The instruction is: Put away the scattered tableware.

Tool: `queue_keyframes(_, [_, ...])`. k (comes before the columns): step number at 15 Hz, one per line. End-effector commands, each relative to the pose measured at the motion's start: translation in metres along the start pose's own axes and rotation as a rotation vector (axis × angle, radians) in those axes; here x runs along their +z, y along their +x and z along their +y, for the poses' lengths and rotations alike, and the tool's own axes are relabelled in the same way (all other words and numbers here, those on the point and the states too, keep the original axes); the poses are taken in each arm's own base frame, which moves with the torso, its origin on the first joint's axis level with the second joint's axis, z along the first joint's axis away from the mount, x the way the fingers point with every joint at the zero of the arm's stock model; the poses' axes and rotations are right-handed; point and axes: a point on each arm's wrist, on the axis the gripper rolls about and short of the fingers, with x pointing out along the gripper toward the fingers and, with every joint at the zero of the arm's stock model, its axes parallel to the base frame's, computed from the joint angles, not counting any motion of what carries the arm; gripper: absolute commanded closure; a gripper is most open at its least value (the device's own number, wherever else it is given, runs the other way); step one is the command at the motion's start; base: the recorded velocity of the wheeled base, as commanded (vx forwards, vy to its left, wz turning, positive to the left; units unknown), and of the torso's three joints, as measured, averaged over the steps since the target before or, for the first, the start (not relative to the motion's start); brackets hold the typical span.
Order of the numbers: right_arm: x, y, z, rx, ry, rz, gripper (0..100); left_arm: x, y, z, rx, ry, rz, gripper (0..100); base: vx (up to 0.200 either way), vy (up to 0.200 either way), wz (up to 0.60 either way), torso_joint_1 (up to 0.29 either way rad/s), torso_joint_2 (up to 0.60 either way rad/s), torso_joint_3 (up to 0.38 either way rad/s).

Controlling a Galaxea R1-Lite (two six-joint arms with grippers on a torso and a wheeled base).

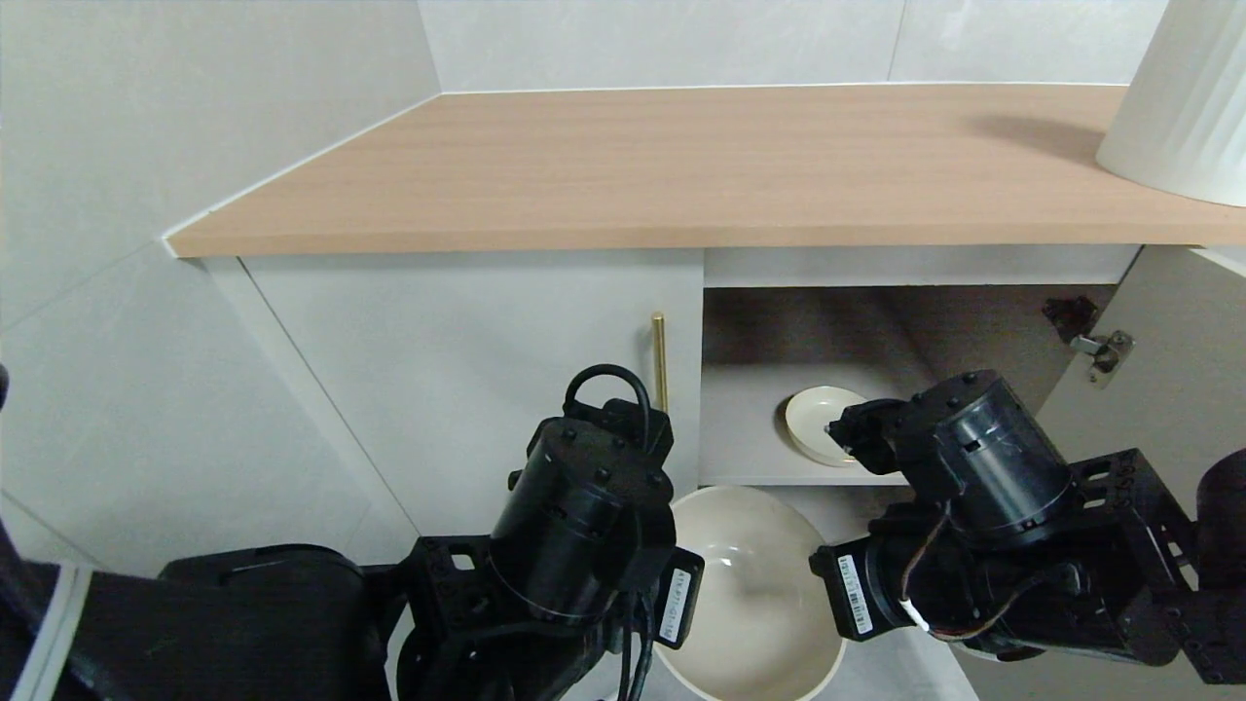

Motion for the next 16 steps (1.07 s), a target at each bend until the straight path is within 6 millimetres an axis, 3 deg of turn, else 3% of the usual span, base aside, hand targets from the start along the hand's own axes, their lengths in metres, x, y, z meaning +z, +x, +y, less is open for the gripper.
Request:
queue_keyframes(1, [0.000, 0.000, 0.000, -0.002, -0.002, 0.002, 100, 0.000, -0.001, 0.000, 0.001, -0.001, -0.002, 100, 0.000, 0.000, 0.00, 0.000, 0.00, 0.000])
queue_keyframes(4, [0.000, 0.000, 0.000, -0.002, -0.002, 0.002, 100, 0.000, 0.000, 0.001, 0.026, 0.002, -0.007, 100, 0.000, 0.000, 0.00, 0.000, 0.00, 0.000])
queue_keyframes(5, [0.000, 0.000, 0.000, -0.002, -0.002, 0.002, 100, 0.000, 0.001, 0.000, 0.035, 0.000, -0.010, 0, 0.000, 0.000, 0.00, 0.000, 0.00, 0.000])
queue_keyframes(13, [0.001, 0.005, -0.001, -0.005, 0.023, -0.035, 100, 0.024, -0.009, 0.010, -0.007, -0.138, -0.254, 0, 0.000, 0.000, 0.00, 0.000, 0.00, 0.000])
queue_keyframes(16, [0.000, 0.036, -0.017, -0.141, 0.094, -0.179, 100, 0.025, -0.009, 0.012, 0.000, -0.141, -0.254, 0, 0.000, 0.000, 0.00, 0.000, 0.00, 0.000])
